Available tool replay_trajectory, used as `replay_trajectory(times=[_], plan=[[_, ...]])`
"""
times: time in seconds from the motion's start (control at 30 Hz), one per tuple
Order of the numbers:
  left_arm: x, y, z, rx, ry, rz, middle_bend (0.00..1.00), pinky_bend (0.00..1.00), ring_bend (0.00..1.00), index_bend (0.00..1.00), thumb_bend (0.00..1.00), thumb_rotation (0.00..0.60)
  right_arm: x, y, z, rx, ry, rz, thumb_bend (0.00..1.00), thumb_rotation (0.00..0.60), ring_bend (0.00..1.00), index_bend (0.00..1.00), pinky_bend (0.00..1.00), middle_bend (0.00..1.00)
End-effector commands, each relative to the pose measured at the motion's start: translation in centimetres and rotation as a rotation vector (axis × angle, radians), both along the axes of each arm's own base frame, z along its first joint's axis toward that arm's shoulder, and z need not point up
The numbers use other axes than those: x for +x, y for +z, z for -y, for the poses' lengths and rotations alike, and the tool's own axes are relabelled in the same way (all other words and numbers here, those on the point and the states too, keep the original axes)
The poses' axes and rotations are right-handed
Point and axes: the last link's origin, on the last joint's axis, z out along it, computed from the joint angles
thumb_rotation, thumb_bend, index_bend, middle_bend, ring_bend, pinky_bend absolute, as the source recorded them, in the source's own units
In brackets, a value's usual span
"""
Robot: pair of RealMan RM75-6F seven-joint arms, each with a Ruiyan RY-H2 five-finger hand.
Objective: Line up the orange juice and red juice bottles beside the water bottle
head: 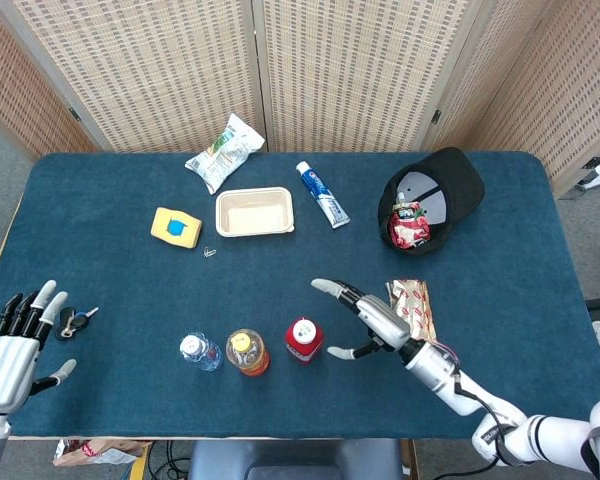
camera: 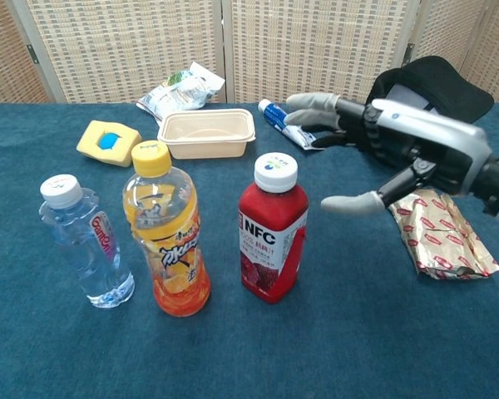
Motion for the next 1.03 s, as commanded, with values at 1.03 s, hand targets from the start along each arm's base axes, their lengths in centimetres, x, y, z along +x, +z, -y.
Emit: replay_trajectory(times=[1.03], plan=[[-1.1, -2.1, -0.7, -0.038, 0.007, 0.01, 0.0, 0.0, 0.0, 0.06, 0.13, 0.6, -13.6, 16.1, -11.0, -0.712, -0.436, -0.762, 0.28, 0.6, 0.05, 0.15, 0.1, 0.19]])
